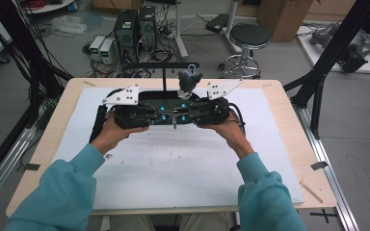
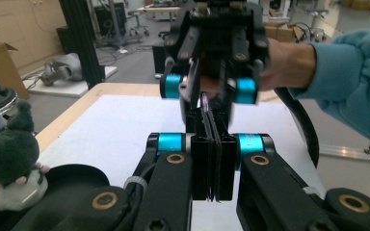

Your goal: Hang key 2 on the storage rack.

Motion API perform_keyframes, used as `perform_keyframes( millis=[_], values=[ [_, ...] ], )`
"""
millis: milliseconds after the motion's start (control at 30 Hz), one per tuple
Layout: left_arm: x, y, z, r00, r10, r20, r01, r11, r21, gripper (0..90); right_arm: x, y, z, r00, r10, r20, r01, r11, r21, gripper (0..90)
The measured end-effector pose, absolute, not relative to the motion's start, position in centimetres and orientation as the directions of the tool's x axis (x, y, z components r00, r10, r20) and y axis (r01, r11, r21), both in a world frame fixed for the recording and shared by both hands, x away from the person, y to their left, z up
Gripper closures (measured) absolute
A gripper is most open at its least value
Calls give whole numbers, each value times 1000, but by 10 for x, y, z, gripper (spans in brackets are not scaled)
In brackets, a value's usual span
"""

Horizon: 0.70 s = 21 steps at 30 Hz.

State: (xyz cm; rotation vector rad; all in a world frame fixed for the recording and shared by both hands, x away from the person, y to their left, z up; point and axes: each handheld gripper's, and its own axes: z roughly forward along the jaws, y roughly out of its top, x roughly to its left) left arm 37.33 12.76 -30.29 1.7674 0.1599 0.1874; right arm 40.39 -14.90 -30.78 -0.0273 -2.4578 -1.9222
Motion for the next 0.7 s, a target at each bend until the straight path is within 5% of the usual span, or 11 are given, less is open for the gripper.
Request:
perform_keyframes(
  millis=[167,300,700],
  values=[
    [375,131,-300,969,244,43,11,-217,976,883,399,-151,-310,-987,159,3,45,263,964,222],
    [379,138,-296,962,272,42,24,-232,972,883,397,-161,-307,-967,254,1,69,257,964,21],
    [401,163,-278,930,360,81,36,-306,951,883,375,-219,-310,-879,474,-40,66,206,976,6]
  ],
)
